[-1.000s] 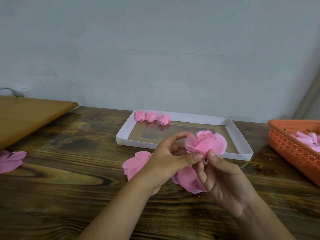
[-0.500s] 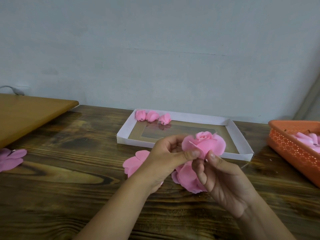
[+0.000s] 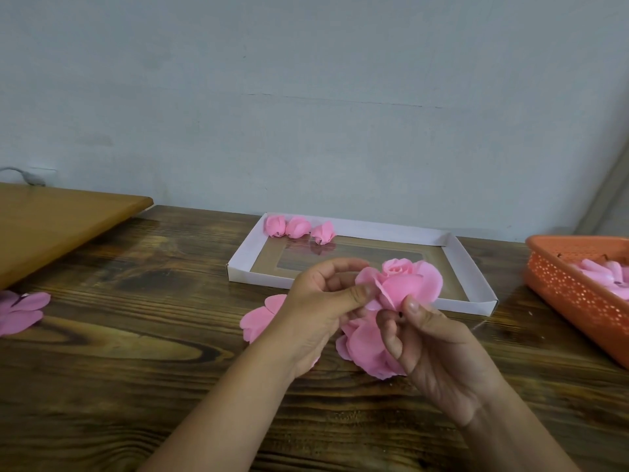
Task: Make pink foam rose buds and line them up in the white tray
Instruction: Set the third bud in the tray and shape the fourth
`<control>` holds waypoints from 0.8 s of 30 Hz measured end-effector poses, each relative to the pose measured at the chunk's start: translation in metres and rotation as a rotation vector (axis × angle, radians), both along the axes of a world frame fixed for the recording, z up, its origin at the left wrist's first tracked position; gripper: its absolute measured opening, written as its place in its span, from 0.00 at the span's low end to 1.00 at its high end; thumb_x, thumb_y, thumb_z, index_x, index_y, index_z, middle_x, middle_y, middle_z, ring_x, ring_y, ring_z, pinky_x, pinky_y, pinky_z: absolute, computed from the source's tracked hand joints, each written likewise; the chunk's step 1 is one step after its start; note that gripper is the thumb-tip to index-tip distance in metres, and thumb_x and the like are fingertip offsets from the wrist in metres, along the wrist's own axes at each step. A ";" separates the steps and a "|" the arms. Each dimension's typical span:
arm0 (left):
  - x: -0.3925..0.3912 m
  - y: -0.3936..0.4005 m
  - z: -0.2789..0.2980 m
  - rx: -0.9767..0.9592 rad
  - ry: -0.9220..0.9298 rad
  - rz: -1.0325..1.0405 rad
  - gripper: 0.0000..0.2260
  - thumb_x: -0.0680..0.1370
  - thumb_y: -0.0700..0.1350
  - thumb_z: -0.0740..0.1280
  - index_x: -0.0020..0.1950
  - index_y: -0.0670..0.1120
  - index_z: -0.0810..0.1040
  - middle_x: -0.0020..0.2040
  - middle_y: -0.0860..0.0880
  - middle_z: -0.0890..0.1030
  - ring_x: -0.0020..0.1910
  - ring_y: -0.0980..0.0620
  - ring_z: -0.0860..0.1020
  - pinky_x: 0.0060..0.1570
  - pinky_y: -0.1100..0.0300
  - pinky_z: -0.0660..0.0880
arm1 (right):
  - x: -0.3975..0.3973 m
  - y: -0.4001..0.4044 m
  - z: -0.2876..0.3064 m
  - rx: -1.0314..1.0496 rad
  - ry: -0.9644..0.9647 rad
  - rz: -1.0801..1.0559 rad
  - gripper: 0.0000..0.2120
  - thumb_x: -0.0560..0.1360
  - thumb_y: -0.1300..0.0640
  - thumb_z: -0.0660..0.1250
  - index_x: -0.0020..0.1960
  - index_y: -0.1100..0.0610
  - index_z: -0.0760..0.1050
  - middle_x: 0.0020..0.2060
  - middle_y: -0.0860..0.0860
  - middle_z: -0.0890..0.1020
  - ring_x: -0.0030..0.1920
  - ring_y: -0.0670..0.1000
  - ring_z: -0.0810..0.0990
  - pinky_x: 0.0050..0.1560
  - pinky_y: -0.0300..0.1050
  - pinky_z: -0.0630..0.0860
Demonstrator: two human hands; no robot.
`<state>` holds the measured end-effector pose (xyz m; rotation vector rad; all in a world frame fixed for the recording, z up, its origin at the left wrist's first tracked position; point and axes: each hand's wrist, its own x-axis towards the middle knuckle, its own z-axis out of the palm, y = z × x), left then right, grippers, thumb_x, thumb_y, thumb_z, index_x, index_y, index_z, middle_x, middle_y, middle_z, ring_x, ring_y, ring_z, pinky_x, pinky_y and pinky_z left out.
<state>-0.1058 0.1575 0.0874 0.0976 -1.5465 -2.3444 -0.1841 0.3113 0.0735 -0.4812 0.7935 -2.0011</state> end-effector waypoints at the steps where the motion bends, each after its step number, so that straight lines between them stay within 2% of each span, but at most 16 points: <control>1: 0.000 0.000 0.000 0.025 -0.001 0.005 0.10 0.64 0.43 0.78 0.44 0.51 0.88 0.43 0.47 0.86 0.39 0.53 0.84 0.39 0.63 0.81 | 0.000 0.000 0.000 0.013 0.024 -0.011 0.19 0.57 0.59 0.87 0.43 0.63 0.85 0.37 0.55 0.82 0.37 0.47 0.83 0.44 0.37 0.83; 5: -0.001 -0.001 0.000 0.040 -0.007 0.022 0.11 0.62 0.46 0.79 0.43 0.52 0.88 0.41 0.48 0.85 0.38 0.53 0.82 0.38 0.63 0.80 | 0.003 0.000 0.001 0.046 0.082 -0.036 0.17 0.55 0.57 0.87 0.38 0.62 0.85 0.36 0.56 0.84 0.37 0.48 0.85 0.43 0.37 0.83; 11: -0.002 -0.002 -0.001 0.047 -0.029 0.053 0.12 0.61 0.46 0.80 0.44 0.51 0.88 0.45 0.43 0.84 0.40 0.49 0.79 0.40 0.61 0.81 | 0.003 0.001 0.002 0.084 0.105 -0.045 0.19 0.55 0.57 0.87 0.41 0.63 0.86 0.36 0.57 0.85 0.37 0.48 0.85 0.42 0.38 0.83; 16: -0.003 -0.003 0.000 0.028 -0.047 0.094 0.11 0.61 0.46 0.78 0.42 0.54 0.88 0.42 0.46 0.85 0.42 0.46 0.77 0.41 0.58 0.79 | 0.004 0.001 0.000 0.138 0.123 -0.054 0.21 0.53 0.56 0.88 0.41 0.63 0.85 0.35 0.57 0.83 0.35 0.48 0.83 0.40 0.37 0.83; 18: -0.002 -0.003 0.000 -0.005 -0.054 0.095 0.09 0.66 0.46 0.77 0.45 0.54 0.88 0.44 0.45 0.85 0.46 0.43 0.76 0.45 0.56 0.77 | 0.004 0.001 -0.001 0.133 0.139 -0.047 0.21 0.54 0.56 0.88 0.42 0.63 0.85 0.35 0.57 0.84 0.35 0.48 0.84 0.41 0.37 0.83; 21: -0.002 -0.004 -0.001 -0.072 -0.080 0.085 0.08 0.77 0.40 0.73 0.49 0.52 0.88 0.50 0.34 0.83 0.49 0.42 0.75 0.49 0.51 0.74 | 0.005 -0.001 -0.002 0.135 0.153 -0.045 0.22 0.54 0.57 0.88 0.43 0.64 0.85 0.35 0.57 0.84 0.35 0.48 0.84 0.40 0.37 0.82; 22: -0.002 -0.005 -0.001 -0.093 -0.093 0.086 0.08 0.78 0.39 0.72 0.49 0.51 0.88 0.53 0.31 0.83 0.49 0.42 0.75 0.51 0.49 0.74 | 0.005 -0.001 -0.003 0.144 0.153 -0.054 0.23 0.54 0.57 0.88 0.44 0.64 0.85 0.35 0.57 0.84 0.35 0.48 0.84 0.39 0.37 0.82; 24: -0.002 -0.004 -0.001 -0.121 -0.113 0.096 0.06 0.78 0.40 0.72 0.49 0.49 0.88 0.56 0.31 0.82 0.49 0.42 0.77 0.52 0.47 0.74 | 0.005 -0.002 -0.004 0.155 0.161 -0.065 0.24 0.53 0.57 0.88 0.45 0.64 0.85 0.35 0.57 0.84 0.34 0.48 0.84 0.39 0.37 0.82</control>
